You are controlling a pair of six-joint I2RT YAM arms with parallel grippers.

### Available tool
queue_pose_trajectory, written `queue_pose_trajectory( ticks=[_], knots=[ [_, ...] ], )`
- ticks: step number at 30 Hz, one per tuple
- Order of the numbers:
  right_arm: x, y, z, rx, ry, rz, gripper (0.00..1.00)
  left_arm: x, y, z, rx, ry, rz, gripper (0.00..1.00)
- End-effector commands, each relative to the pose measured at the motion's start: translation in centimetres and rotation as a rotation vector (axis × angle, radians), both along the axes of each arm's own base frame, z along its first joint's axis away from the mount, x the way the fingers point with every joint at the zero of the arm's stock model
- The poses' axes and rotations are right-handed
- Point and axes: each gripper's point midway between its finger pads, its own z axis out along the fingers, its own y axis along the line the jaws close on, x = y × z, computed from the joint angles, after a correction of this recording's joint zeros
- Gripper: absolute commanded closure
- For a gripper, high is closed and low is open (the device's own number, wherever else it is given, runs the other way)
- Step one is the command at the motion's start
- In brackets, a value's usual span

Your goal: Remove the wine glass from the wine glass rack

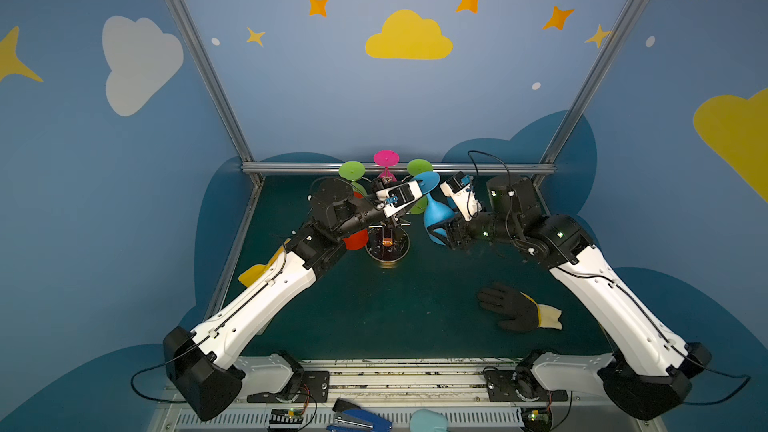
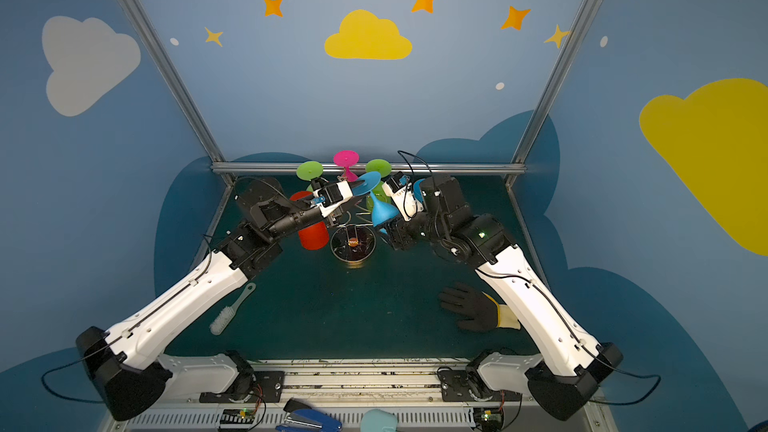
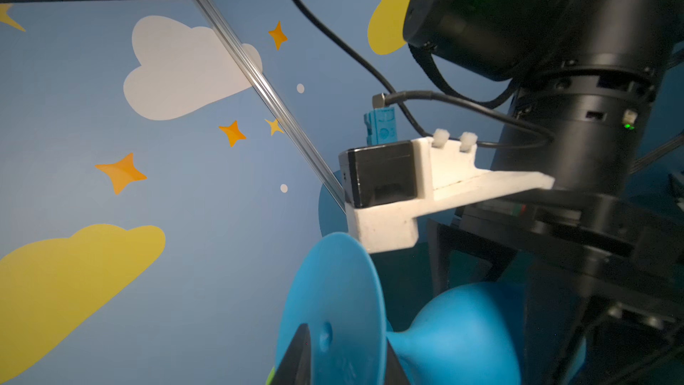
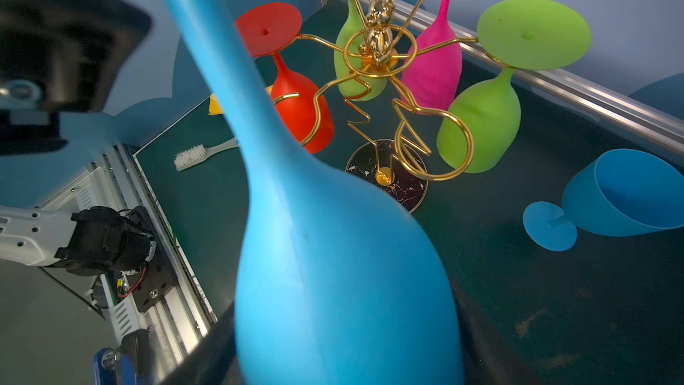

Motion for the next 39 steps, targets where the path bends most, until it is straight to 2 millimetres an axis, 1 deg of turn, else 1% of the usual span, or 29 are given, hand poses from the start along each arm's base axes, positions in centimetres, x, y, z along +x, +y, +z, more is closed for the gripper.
queue_pose_trajectory(
  ticks=[1, 3, 5, 7, 9, 11, 12, 16, 19, 22, 25, 28, 31, 34, 39],
  knots=[
    [-0.5, 0.4, 1.2, 0.029, -0.019, 0.026, 0.77, 0.0, 0.3, 1.0, -0.032, -0.027, 0.020, 0.86],
    [-0.5, 0.4, 1.4, 0.035, -0.026, 0.030, 0.65, 0.0, 0.5, 1.1, -0.039, -0.032, 0.027, 0.88],
    [-0.6, 0.6, 1.7, 0.047, -0.028, 0.035, 0.51, 0.0, 0.7, 1.2, -0.049, -0.035, 0.038, 0.89],
    [-0.6, 0.7, 2.1, 0.066, -0.036, 0.039, 0.38, 0.1, 0.9, 1.3, -0.059, -0.039, 0.056, 0.93],
    [-0.8, 0.7, 2.8, 0.096, -0.055, 0.049, 0.30, 0.3, 1.2, 1.3, -0.071, -0.034, 0.071, 0.97],
    [-1.0, 0.7, 3.7, 0.136, -0.083, 0.058, 0.24, 0.4, 1.4, 1.2, -0.079, -0.021, 0.088, 0.97],
    [-1.1, 0.6, 4.3, 0.158, -0.098, 0.061, 0.22, 0.9, 1.9, 1.2, -0.088, -0.012, 0.123, 0.97],
    [-1.5, 0.0, 6.8, 0.271, -0.160, 0.078, 0.18, 1.4, 2.6, 1.1, -0.118, 0.025, 0.175, 0.97],
    [-1.8, -0.7, 8.7, 0.373, -0.194, 0.087, 0.16, 1.9, 3.2, 1.0, -0.143, 0.075, 0.208, 0.97],
    [-2.2, -1.7, 10.5, 0.474, -0.218, 0.098, 0.16, 2.6, 3.6, 0.4, -0.177, 0.144, 0.238, 0.97],
    [-2.7, -3.0, 11.8, 0.556, -0.236, 0.100, 0.16, 3.3, 4.1, -0.4, -0.220, 0.226, 0.259, 0.97],
    [-3.0, -4.6, 12.5, 0.597, -0.252, 0.070, 0.16, 4.2, 4.9, -0.9, -0.286, 0.321, 0.282, 0.97],
    [-3.0, -6.1, 12.4, 0.607, -0.257, 0.023, 0.16, 4.6, 5.5, -0.9, -0.340, 0.381, 0.286, 0.97],
    [-2.9, -7.3, 11.5, 0.613, -0.245, -0.019, 0.16, 4.5, 5.8, -0.6, -0.380, 0.417, 0.265, 0.97],
    [-2.6, -7.8, 9.1, 0.612, -0.193, -0.055, 0.17, 4.4, 6.1, -0.5, -0.411, 0.452, 0.244, 0.97]
  ],
)
